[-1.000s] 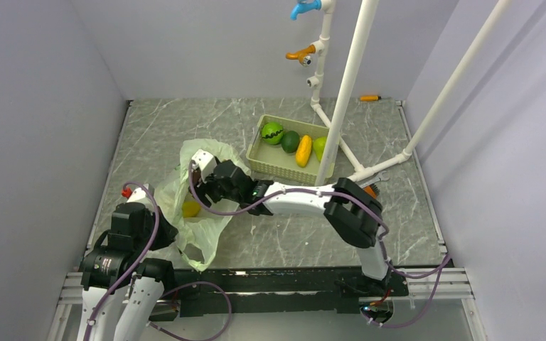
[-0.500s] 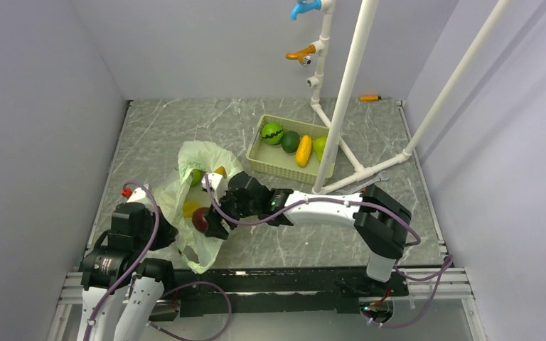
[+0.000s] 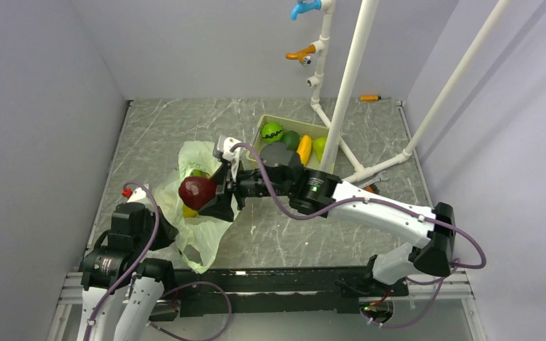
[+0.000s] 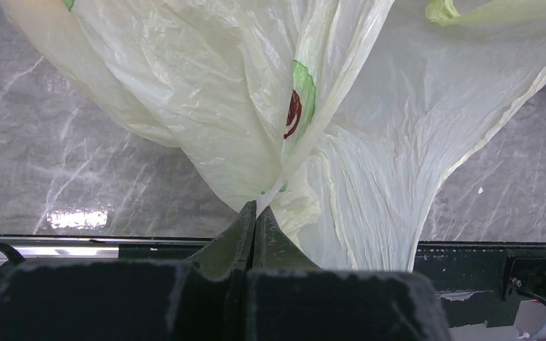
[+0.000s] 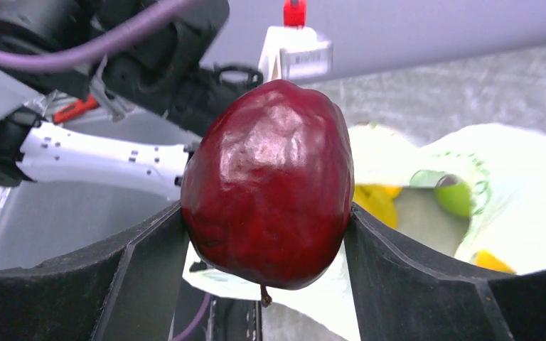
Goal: Take the fake fruits out of the plastic bag
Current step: Place the fake fruit in the bin.
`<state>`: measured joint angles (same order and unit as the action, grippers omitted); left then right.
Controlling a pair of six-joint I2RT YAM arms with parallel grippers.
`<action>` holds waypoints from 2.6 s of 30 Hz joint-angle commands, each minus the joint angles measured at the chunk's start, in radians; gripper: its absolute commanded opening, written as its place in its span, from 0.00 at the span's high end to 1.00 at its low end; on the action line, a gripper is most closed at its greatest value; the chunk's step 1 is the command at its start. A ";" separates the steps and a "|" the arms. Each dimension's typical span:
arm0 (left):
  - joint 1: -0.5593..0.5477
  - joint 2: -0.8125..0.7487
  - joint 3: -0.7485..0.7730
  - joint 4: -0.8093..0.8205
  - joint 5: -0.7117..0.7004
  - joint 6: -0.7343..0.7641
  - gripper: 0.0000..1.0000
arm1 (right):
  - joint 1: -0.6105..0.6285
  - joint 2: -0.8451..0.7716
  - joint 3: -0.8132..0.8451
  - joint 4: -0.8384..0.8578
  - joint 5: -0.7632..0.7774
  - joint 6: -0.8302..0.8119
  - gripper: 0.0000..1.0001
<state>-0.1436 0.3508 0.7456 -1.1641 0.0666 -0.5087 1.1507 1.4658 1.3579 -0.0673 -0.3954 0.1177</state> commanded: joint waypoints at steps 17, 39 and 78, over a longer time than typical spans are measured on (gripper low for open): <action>0.000 -0.011 0.001 0.034 0.028 0.017 1.00 | -0.193 0.123 0.121 -0.007 0.963 -0.169 1.00; 0.000 -0.002 0.001 0.034 0.024 0.014 1.00 | -0.526 0.683 0.533 -0.500 0.511 0.175 0.94; 0.000 0.004 0.001 0.035 0.023 0.014 1.00 | -0.460 0.336 0.375 -0.379 0.359 0.097 0.16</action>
<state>-0.1436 0.3489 0.7456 -1.1637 0.0822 -0.4988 0.6342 1.9942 1.7813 -0.5541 0.0185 0.2573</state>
